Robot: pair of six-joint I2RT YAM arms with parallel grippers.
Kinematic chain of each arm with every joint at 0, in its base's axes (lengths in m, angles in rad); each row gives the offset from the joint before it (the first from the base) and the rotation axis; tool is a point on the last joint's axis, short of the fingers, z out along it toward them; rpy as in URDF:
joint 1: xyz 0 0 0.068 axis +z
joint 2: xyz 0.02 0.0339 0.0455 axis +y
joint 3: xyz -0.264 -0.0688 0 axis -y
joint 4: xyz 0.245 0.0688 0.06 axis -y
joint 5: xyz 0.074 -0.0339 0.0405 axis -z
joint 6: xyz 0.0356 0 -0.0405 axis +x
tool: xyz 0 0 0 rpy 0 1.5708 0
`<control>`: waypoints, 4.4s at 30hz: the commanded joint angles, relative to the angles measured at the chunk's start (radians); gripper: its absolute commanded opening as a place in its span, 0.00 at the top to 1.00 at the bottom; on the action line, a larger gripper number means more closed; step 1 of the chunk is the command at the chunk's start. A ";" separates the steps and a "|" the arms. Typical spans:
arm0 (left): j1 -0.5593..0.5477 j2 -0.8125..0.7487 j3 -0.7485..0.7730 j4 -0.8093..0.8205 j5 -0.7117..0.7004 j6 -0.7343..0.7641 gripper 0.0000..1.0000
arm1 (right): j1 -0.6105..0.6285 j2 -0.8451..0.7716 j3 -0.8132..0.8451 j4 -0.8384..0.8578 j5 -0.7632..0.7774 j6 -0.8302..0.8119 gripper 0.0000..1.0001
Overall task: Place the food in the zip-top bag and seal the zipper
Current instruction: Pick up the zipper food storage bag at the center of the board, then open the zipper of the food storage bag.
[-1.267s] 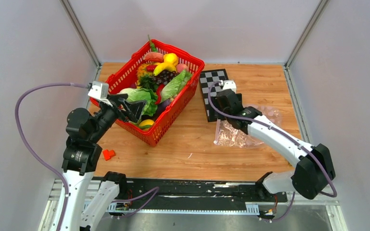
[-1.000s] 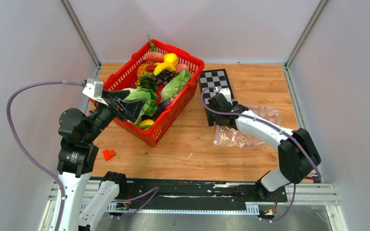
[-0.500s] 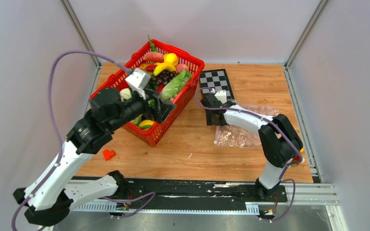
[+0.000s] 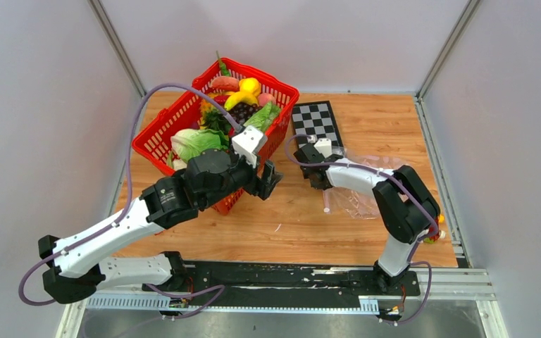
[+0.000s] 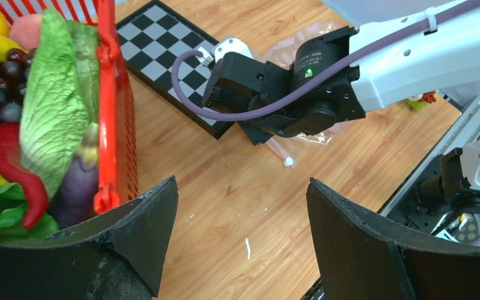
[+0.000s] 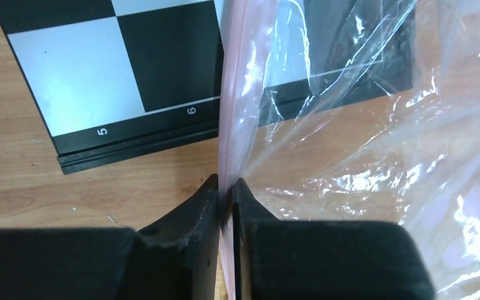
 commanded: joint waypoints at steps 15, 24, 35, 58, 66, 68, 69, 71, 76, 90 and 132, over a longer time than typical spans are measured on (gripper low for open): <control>-0.088 0.117 -0.064 0.173 -0.003 -0.052 0.17 | -0.046 -0.515 -0.266 0.193 -0.345 -0.033 1.00; -0.091 0.189 -0.160 0.320 0.123 -0.137 0.19 | -0.114 -0.801 -0.391 0.224 -0.547 0.122 0.99; -0.108 0.322 -0.192 0.443 0.169 -0.175 0.23 | -0.121 -0.925 -0.445 0.253 -0.654 0.254 0.99; -0.108 0.423 -0.268 0.564 0.072 -0.259 0.46 | -0.121 -0.939 -0.369 0.191 -0.707 0.226 0.99; -0.106 0.465 -0.243 0.530 0.049 -0.255 0.51 | -0.122 -0.958 -0.355 0.180 -0.737 0.213 0.99; -0.108 0.474 -0.241 0.544 0.063 -0.254 0.52 | -0.121 -0.953 -0.345 0.162 -0.749 0.200 0.98; -0.108 0.479 -0.239 0.551 0.070 -0.252 0.53 | -0.121 -0.952 -0.342 0.156 -0.753 0.193 0.98; -0.109 0.486 -0.238 0.570 0.085 -0.252 0.54 | -0.121 -0.953 -0.339 0.144 -0.759 0.182 0.97; -0.108 0.483 -0.259 0.638 0.110 -0.266 0.60 | -0.121 -0.967 -0.339 0.117 -0.748 0.157 0.96; -0.107 0.443 -0.300 0.661 0.093 -0.278 1.00 | -0.121 -0.998 -0.344 0.098 -0.705 0.159 0.85; -0.108 0.425 -0.194 0.534 0.119 -0.256 1.00 | -0.053 -0.882 -0.227 -0.094 -0.673 -0.103 0.73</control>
